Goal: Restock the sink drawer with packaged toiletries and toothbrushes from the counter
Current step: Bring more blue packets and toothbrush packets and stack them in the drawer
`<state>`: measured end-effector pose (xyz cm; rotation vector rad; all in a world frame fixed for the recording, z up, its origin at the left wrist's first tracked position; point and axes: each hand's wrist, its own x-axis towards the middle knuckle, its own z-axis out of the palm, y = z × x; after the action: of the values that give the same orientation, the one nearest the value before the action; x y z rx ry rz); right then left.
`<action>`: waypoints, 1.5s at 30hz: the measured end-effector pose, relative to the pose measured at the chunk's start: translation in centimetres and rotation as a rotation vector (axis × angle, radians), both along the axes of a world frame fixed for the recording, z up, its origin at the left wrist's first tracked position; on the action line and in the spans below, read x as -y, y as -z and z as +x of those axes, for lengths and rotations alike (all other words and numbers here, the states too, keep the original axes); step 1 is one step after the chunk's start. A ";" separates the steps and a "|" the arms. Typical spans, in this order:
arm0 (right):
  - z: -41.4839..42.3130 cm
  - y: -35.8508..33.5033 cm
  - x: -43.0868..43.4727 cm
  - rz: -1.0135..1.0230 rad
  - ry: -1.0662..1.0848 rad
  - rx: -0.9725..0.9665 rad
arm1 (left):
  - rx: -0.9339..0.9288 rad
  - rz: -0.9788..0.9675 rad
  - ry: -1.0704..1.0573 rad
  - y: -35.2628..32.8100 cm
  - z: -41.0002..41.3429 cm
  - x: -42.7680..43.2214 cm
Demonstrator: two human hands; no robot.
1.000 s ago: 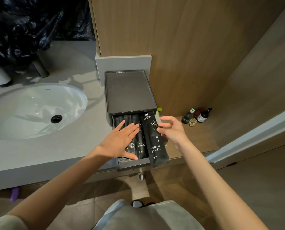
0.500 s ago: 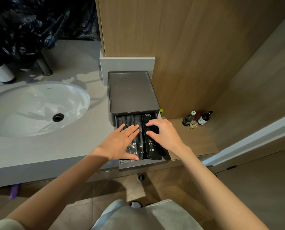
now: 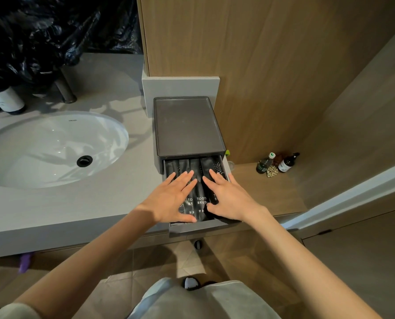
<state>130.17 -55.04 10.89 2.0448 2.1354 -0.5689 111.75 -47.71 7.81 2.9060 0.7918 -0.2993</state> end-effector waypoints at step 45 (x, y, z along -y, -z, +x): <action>1.4 0.0 -0.7 0.094 -0.024 -0.209 | 0.082 -0.148 -0.291 -1.5 -2.3 1.4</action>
<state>131.61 -54.31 10.84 2.0876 2.3414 -0.7217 109.41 -49.13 9.28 2.6031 1.1092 -0.1978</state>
